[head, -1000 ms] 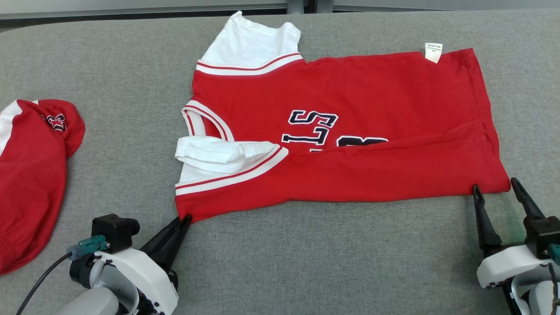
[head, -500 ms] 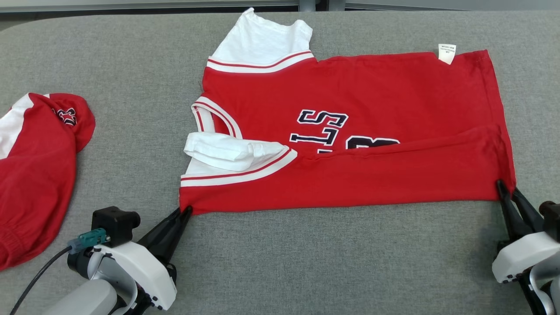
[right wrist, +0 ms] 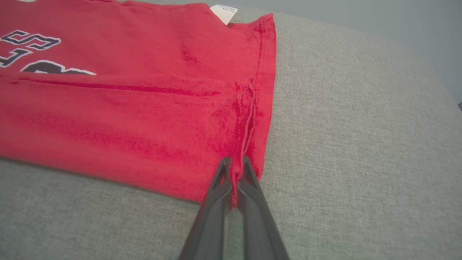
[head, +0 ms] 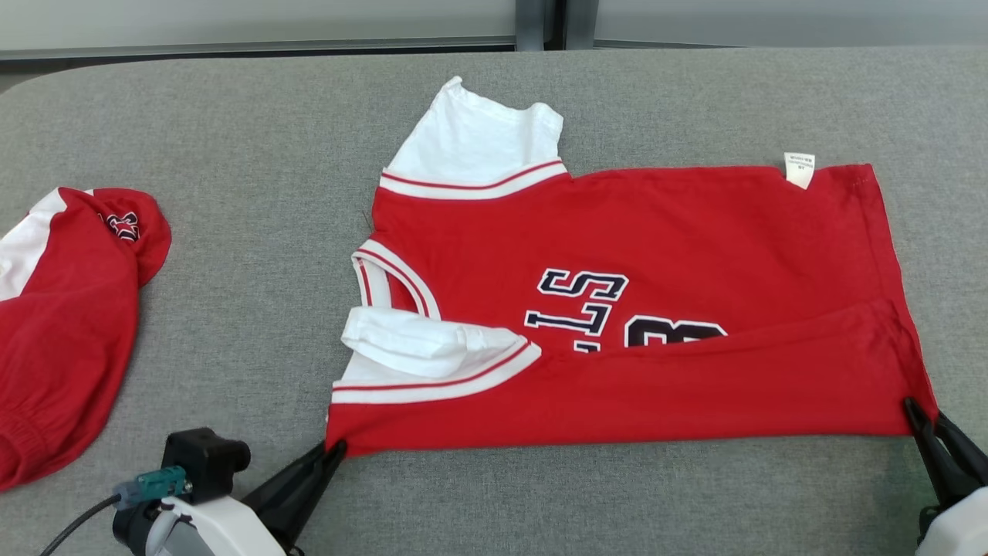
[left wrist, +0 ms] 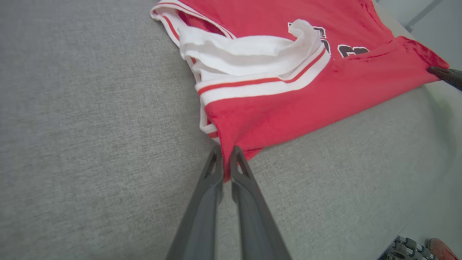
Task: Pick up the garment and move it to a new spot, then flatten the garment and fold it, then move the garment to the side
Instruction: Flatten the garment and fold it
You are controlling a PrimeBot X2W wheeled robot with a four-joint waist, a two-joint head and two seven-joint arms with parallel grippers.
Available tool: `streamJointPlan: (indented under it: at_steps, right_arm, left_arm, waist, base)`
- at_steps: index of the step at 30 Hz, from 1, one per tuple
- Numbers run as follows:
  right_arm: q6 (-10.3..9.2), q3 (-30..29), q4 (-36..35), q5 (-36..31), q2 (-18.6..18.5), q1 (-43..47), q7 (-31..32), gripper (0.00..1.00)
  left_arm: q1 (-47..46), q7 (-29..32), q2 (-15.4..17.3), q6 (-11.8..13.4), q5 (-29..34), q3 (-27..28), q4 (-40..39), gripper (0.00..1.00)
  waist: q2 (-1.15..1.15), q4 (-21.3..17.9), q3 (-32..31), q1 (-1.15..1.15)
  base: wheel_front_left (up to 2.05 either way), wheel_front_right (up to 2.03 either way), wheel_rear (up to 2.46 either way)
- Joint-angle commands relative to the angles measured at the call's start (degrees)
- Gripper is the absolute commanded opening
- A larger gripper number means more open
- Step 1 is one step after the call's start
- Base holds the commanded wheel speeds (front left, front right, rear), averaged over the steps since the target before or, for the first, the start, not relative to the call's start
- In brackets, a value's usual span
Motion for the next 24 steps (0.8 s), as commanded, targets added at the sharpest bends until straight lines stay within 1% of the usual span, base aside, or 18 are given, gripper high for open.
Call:
streamJointPlan:
  at_steps: [1,2,3,4,7,8,12,20,21,22,23,24]
  right_arm:
    - [-0.14,-0.5,-0.7,0.7,-0.9,1.8,0.7,0.00]
    - [-0.14,-0.9,-1.2,0.9,-1.1,2.7,1.1,0.00]
    - [-0.15,-2.1,-2.2,0.7,-1.2,4.4,1.4,0.00]
    - [-0.15,-2.4,-2.5,0.5,-1.1,5.3,1.6,0.00]
    - [-0.15,-2.9,-3.1,0.5,-0.3,7.2,2.2,0.00]
    - [-0.15,-2.9,-3.1,0.5,-0.3,7.2,2.2,0.00]
    - [-0.15,-3.5,-3.7,0.1,0.3,9.7,2.6,0.00]
    - [-0.15,-5.2,-5.2,0.1,1.0,12.7,5.1,0.00]
    - [-0.16,-5.9,-5.1,0.0,1.2,12.6,5.0,0.02]
    - [-0.16,-6.4,-4.9,0.2,1.8,12.4,5.1,0.84]
    - [-0.16,-7.1,-4.7,0.6,2.7,12.1,5.3,1.00]
    - [-0.16,-8.0,-4.6,1.3,3.5,12.0,5.7,1.00]
  left_arm:
    - [1.3,0.5,1.0,0.9,-0.2,-0.3,-1.1,0.00]
    - [1.8,0.7,1.3,1.3,-0.3,-0.5,-1.9,0.00]
    - [2.9,1.1,1.6,2.3,-0.2,-1.0,-3.2,0.00]
    - [3.6,1.4,1.7,2.6,-0.6,-1.2,-3.9,0.00]
    - [5.0,1.7,2.1,3.9,-0.1,-2.0,-5.0,0.00]
    - [5.0,1.7,2.1,3.9,-0.1,-2.0,-5.0,0.00]
    - [6.6,1.8,2.5,5.5,-0.2,-2.6,-6.3,0.00]
    - [9.4,1.9,3.5,7.3,-1.6,-2.8,-7.5,0.00]
    - [9.5,1.6,3.4,7.7,-1.5,-2.7,-7.2,0.00]
    - [9.6,1.6,3.2,7.9,-1.5,-2.6,-6.9,0.23]
    - [9.9,1.5,2.9,8.4,-2.2,-2.4,-6.6,0.81]
    - [10.3,1.2,2.6,8.8,-2.9,-1.9,-6.5,1.00]
  waist:
    - [0.00,-0.1,-0.2,0.00]
    - [0.00,-0.1,-0.2,0.00]
    - [0.00,-0.2,-0.2,0.00]
    - [0.00,-0.3,-0.2,0.00]
    - [0.00,-0.5,-0.4,0.00]
    - [0.00,-0.5,-0.4,0.00]
    - [0.00,-0.3,-0.8,0.00]
    - [0.00,-0.6,-1.5,0.00]
    - [0.00,-0.7,-1.5,0.00]
    - [0.00,-0.7,-1.7,0.00]
    - [0.00,-0.8,-1.8,0.00]
    - [0.00,-0.8,-1.9,0.00]
  base:
    - [0.00,0.00,0.00]
    - [0.00,0.00,0.00]
    - [0.00,0.00,0.00]
    - [0.00,0.00,0.00]
    - [0.00,0.00,0.00]
    - [0.00,0.00,0.00]
    - [0.00,0.00,0.00]
    - [0.00,0.00,0.00]
    - [0.00,0.00,0.00]
    - [0.00,0.00,0.00]
    - [0.00,0.00,0.00]
    - [0.00,0.00,0.00]
